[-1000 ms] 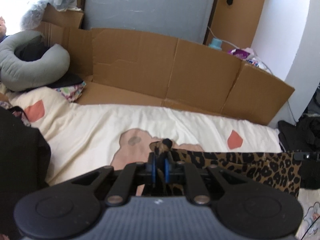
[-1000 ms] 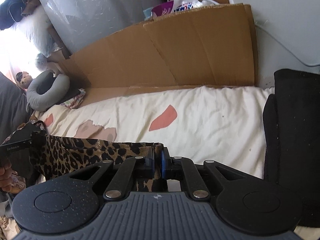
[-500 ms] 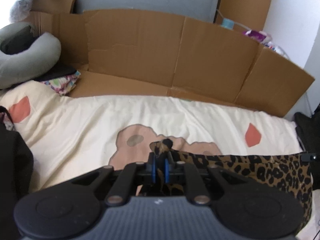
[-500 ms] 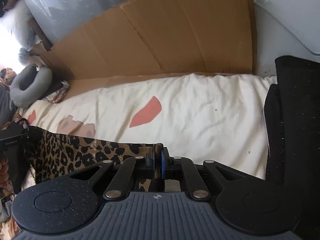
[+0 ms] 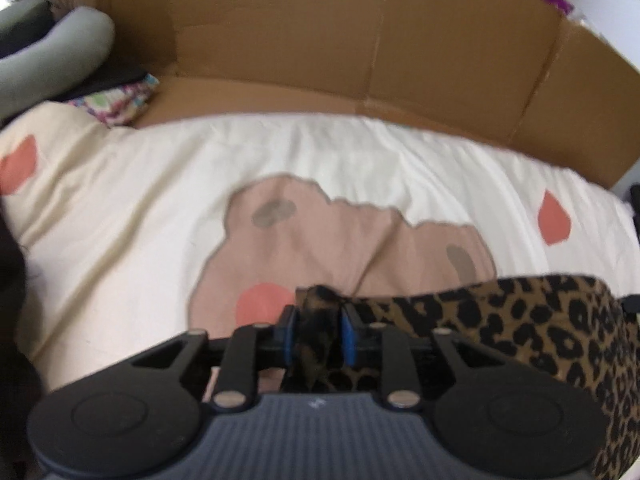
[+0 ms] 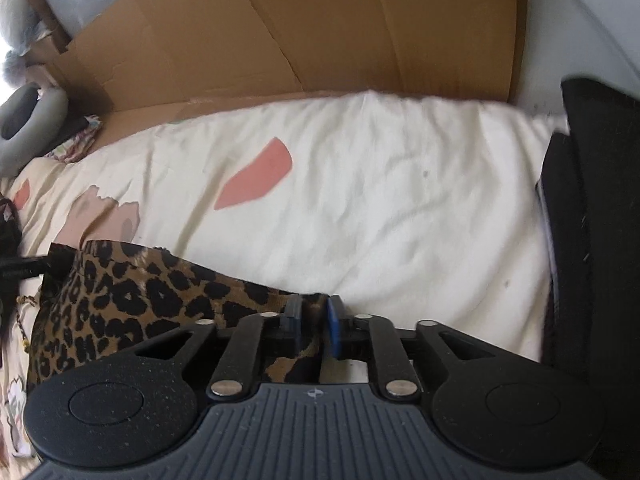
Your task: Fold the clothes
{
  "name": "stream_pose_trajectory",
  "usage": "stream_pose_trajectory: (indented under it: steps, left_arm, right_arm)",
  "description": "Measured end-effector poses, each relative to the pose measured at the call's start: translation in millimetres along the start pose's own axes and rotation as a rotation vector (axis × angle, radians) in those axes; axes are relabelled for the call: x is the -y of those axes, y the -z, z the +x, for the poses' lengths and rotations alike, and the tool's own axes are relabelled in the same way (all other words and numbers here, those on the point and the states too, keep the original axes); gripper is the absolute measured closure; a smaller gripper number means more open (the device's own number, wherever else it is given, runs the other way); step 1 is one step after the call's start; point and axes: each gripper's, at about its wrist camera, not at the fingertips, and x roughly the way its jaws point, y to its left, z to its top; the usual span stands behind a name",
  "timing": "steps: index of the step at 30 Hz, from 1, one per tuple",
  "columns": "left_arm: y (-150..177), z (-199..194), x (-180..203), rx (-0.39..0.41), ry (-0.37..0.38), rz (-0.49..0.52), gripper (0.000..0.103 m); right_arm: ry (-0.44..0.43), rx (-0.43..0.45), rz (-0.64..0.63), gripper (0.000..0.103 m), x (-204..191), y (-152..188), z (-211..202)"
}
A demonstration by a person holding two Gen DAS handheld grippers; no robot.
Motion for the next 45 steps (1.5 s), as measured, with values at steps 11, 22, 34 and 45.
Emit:
stream_pose_trajectory:
  steps: [11, 22, 34, 45]
  left_arm:
    - [0, -39, 44, 0.069, 0.143, 0.04, 0.072]
    - [14, -34, 93, 0.047, 0.247, 0.12, 0.077]
    - [34, -5, 97, 0.05, 0.244, 0.136, 0.077]
    - [35, -3, 100, 0.054, 0.213, 0.151, 0.075]
  right_arm:
    - [-0.137, 0.083, -0.092, 0.075, -41, -7, -24]
    - [-0.188, 0.063, -0.214, 0.076, -90, 2, -6]
    - [-0.157, 0.049, -0.291, 0.074, -102, 16, 24]
    - [-0.142, 0.025, -0.346, 0.076, -105, 12, 30]
